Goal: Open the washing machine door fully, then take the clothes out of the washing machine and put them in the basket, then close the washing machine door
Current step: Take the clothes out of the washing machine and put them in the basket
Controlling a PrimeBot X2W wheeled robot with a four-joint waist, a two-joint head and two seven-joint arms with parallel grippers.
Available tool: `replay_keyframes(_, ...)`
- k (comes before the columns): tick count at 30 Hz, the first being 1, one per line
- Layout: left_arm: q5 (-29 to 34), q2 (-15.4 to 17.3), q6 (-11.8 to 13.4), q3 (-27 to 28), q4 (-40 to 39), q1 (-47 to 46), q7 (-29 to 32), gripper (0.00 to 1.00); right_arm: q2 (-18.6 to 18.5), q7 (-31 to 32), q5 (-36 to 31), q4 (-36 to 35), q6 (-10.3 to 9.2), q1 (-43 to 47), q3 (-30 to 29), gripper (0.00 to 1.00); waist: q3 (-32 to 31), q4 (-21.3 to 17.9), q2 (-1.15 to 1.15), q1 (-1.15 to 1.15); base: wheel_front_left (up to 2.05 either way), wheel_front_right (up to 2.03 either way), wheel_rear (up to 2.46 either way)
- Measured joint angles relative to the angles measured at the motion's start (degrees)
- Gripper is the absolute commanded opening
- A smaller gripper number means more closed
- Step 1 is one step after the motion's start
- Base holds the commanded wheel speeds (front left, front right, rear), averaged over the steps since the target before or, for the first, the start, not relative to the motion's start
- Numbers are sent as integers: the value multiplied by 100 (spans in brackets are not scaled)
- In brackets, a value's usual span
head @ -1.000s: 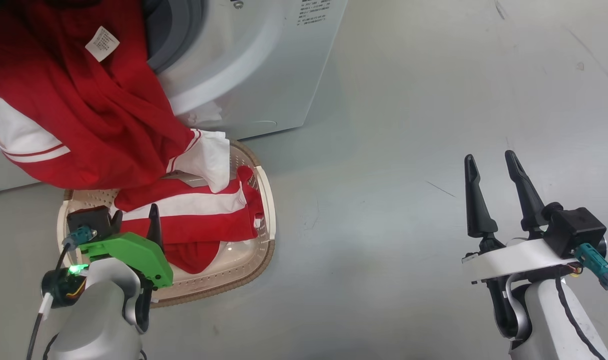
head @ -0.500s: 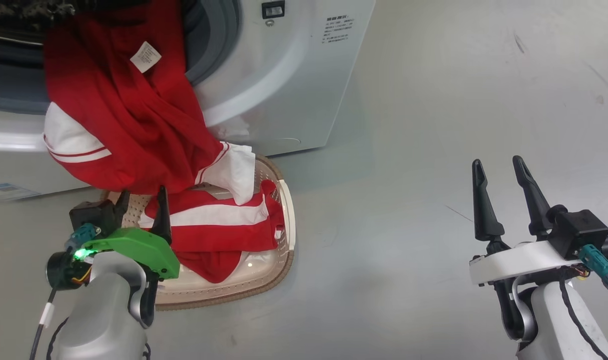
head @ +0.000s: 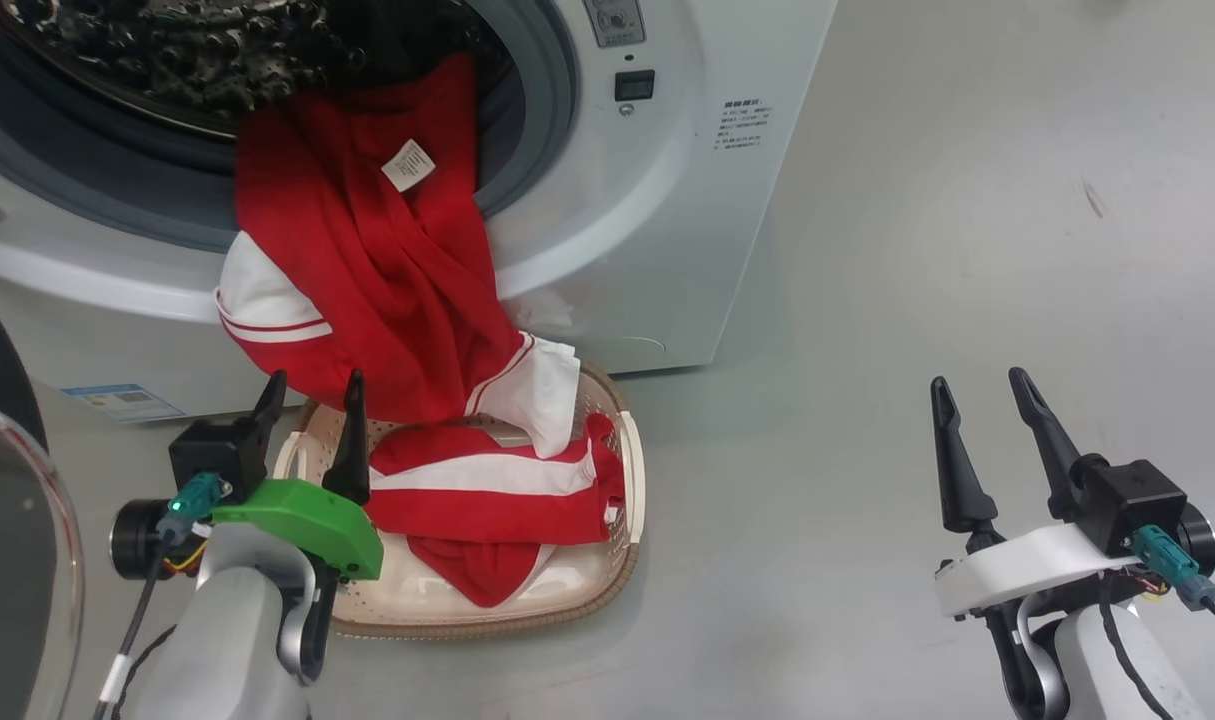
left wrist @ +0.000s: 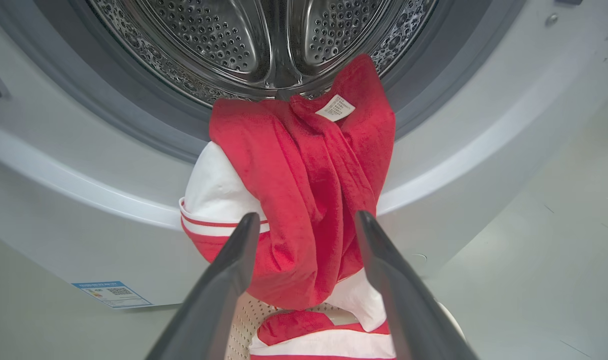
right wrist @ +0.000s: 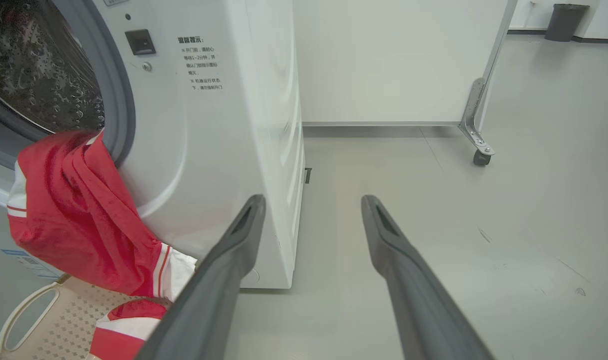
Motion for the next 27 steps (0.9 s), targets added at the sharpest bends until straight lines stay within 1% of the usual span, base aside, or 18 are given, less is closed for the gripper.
replay_keyframes(11, 201, 2, 100, -130, -485, 716, 0, 100, 30, 0, -36, 107, 0, 330, 98, 100, -566, 209, 0, 0, 0, 0, 0)
replay_keyframes(15, 221, 3, 198, -135, -638, 951, 0, 100, 52, 0, -35, 108, -4, 437, 119, 100, -726, 237, 0, 0, 0, 0, 0)
replay_keyframes(20, 252, 5, 301, -130, -820, 1124, 0, 100, 67, 0, -35, 98, -15, 548, 119, 100, -839, 232, 0, 0, 0, 0, 0)
replay_keyframes(27, 282, 7, 358, -144, -993, 1270, 0, 100, 75, 1, -35, 71, -58, 576, 118, 100, -880, 211, 0, 0, 0, 0, 0)
